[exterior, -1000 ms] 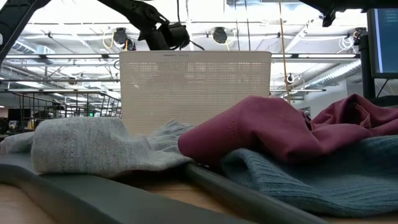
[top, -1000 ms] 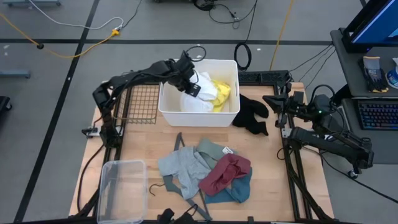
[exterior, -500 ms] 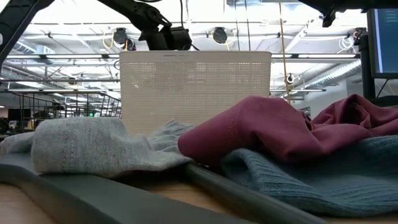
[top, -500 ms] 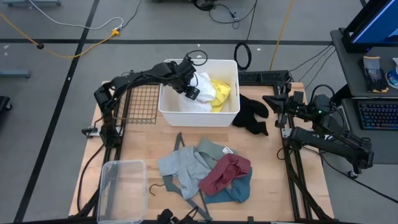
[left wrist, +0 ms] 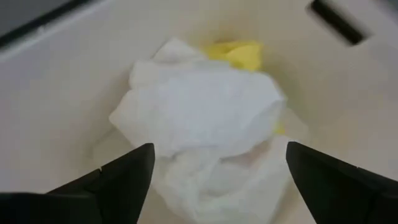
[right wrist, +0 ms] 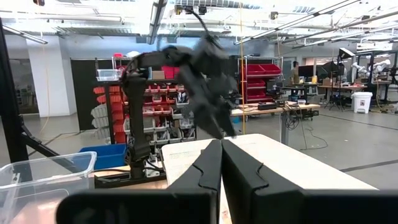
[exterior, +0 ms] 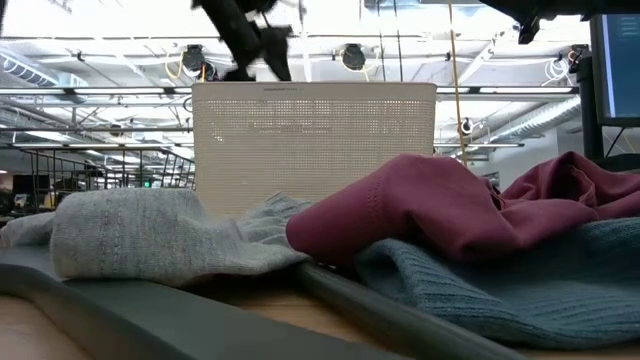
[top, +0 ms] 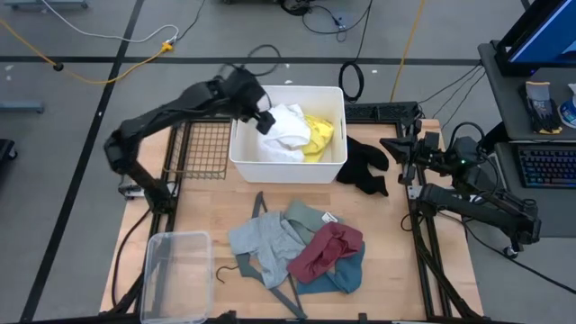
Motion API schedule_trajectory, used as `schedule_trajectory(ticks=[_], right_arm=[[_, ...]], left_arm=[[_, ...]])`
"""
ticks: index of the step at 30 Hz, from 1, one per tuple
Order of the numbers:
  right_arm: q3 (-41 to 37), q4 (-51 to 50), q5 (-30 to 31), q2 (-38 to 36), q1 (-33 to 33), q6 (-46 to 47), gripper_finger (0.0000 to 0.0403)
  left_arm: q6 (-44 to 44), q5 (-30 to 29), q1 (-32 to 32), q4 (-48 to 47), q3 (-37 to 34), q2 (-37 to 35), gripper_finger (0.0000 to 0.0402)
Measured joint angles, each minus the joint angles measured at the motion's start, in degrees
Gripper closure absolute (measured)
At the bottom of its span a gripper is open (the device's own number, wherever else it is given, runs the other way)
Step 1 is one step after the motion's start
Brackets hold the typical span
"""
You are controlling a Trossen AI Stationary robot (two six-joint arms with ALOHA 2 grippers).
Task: Pick & Place Cloths
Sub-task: Put the gray pants into the gold wire basket
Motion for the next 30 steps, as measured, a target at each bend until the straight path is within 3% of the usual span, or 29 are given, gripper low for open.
schedule_trajectory(ticks=[6, 11, 19, 30], right_arm=[[0.00, 0.01, 0.00, 0.00, 0.01, -0.01, 0.0399], [0.00, 0.00, 0.01, 0.00, 0.00, -0.14, 0.0399], [0.00, -0.02, 0.00, 0.00, 0.02, -0.02, 0.0399], [-0.02, -0.92, 0.01, 0.02, 0.00, -0.04, 0.0399]], left_arm=[[-0.10, -0.28, -8.02, 0.01, 0.00, -8.14, 0.0026], [1.18, -6.13, -19.77, -0.43, 0.04, -10.53, 0.0025], [0.21, -16.31, -35.44, -2.30, 0.02, -7.10, 0.0025], [-6.25, -18.06, -43.25, -3.71, 0.02, 1.84, 0.0025]])
